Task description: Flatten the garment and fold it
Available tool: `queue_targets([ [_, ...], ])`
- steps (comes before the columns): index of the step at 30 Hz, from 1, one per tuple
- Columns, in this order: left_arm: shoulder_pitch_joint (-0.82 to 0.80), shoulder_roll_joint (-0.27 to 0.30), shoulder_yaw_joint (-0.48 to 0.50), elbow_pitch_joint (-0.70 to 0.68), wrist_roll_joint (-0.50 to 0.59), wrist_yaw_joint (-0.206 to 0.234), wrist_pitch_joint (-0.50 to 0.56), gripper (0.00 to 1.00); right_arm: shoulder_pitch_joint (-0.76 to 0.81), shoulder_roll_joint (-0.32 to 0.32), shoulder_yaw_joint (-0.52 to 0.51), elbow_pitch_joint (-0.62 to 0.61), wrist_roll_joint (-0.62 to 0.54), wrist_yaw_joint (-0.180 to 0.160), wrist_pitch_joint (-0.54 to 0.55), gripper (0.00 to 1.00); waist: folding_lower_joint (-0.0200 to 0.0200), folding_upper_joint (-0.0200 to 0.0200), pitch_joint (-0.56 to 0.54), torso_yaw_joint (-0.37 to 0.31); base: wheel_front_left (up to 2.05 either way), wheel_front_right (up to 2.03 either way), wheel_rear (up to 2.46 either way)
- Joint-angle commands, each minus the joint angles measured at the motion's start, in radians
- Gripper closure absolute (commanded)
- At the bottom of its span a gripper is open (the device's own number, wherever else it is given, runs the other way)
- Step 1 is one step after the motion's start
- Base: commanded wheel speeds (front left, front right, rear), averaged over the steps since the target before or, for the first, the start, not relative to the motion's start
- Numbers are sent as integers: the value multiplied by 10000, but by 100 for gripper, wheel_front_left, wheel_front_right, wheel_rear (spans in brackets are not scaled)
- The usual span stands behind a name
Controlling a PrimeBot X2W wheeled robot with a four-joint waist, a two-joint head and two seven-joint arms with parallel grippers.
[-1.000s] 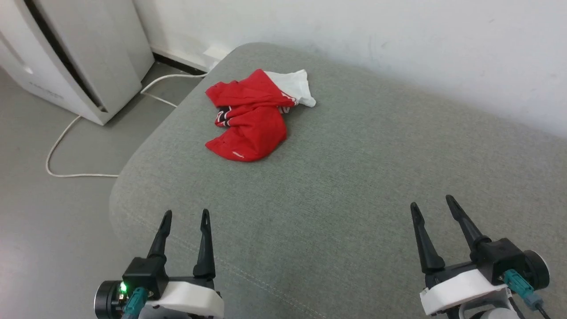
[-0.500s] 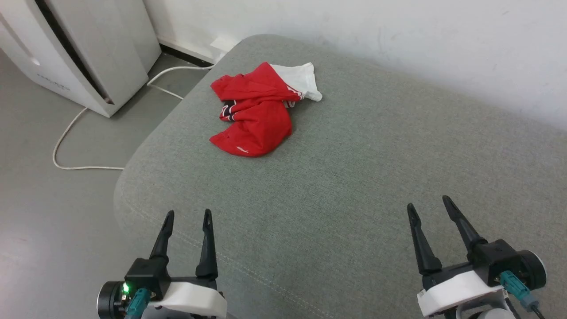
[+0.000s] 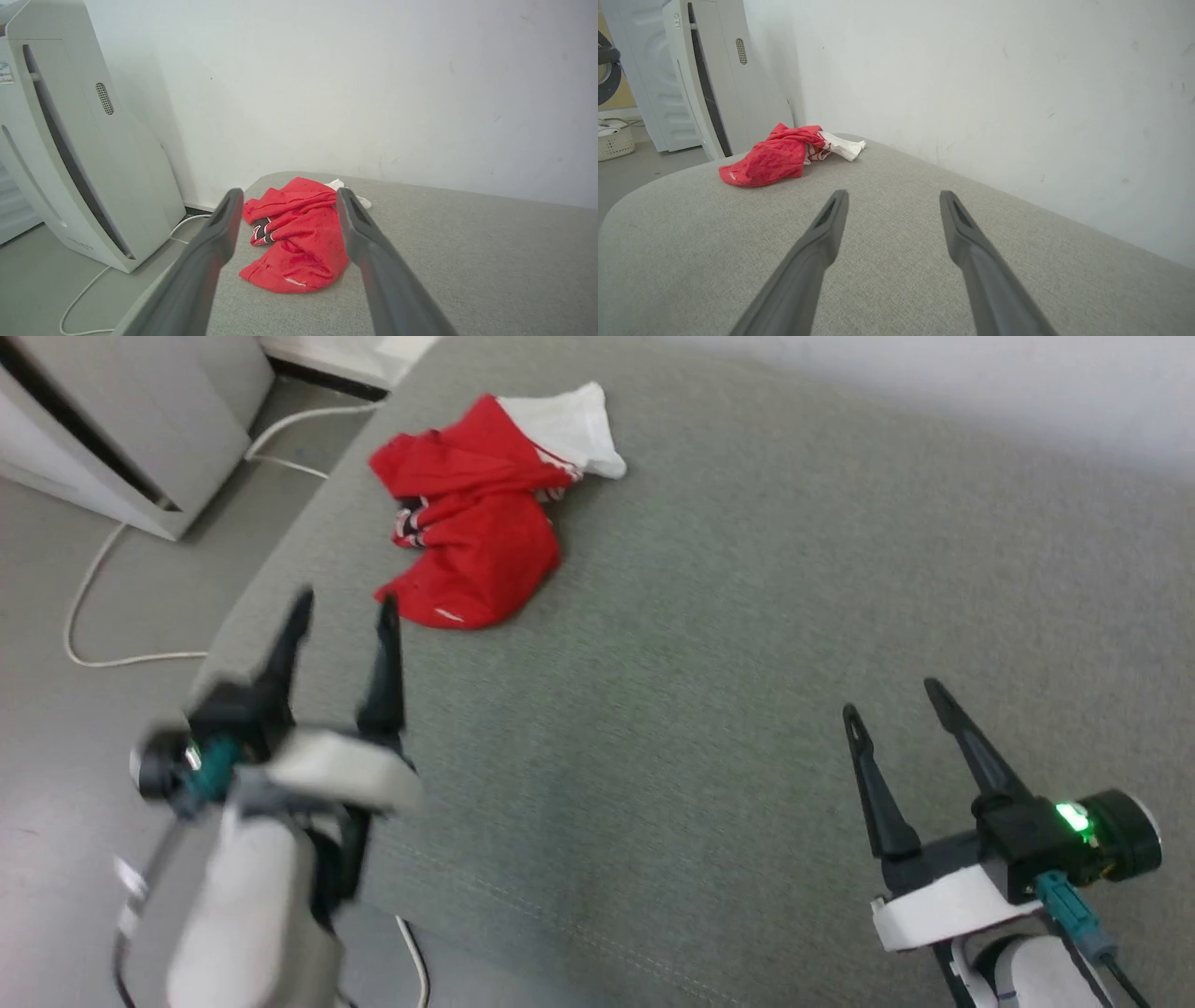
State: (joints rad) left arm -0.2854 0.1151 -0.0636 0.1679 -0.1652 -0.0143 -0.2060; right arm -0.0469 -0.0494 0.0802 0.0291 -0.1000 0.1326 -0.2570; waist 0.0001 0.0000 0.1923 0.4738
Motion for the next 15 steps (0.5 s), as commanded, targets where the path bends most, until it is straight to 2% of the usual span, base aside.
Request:
queue_targets([
  [1,-814,273,159,200,-135,-200,199,0,-210,-11,64,-206,-129,-19,-47,0,-1,0,1252,-1067,0,0,0],
  [5,-2579,902,472,738,-348,-374,1241,0,-503,-161,248,-836,-587,-19,-47,0,-1,0,2015,-1635,0,0,0],
  [10,-4407,1845,509,1787,-574,-743,3043,0,-802,-234,481,-1426,-715,-19,-47,0,-1,0,2962,-2314,0,0,0],
  [11,-4407,1845,509,1787,-574,-743,3043,0,-802,-234,481,-1426,-715,-19,-47,0,-1,0,2962,-2314,0,0,0],
  [15,-5408,2559,648,3012,-905,-931,3987,0,-1016,-204,594,-1415,-520,-19,-46,0,-1,0,3492,-2898,0,0,0],
])
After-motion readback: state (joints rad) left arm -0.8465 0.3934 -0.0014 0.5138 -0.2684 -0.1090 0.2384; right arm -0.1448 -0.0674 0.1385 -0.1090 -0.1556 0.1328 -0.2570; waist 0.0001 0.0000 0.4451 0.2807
